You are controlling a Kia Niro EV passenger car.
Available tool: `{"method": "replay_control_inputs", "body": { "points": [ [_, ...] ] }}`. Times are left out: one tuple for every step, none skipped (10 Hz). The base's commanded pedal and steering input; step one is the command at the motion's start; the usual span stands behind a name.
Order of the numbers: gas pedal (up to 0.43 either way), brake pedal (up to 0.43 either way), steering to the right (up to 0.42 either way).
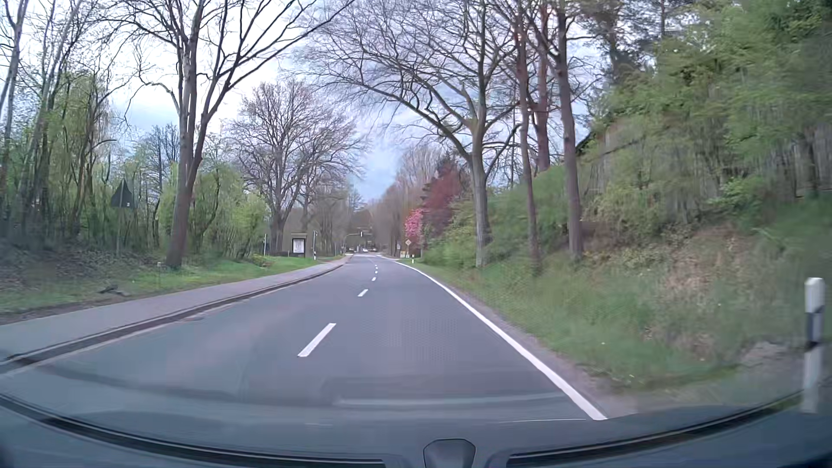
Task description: Follow the waypoints while adhering to traffic rules and regulations
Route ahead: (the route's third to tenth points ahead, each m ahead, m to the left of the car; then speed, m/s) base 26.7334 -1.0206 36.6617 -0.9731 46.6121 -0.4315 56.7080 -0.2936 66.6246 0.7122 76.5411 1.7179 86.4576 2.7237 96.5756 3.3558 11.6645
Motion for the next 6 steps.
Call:
{"method": "replay_control_inputs", "body": {
  "points": [
    [0.079, 0.000, -0.008],
    [0.079, 0.000, -0.009],
    [0.079, 0.000, -0.009],
    [0.079, 0.000, -0.009],
    [0.067, 0.000, -0.009],
    [0.059, 0.000, -0.009]
  ]
}}
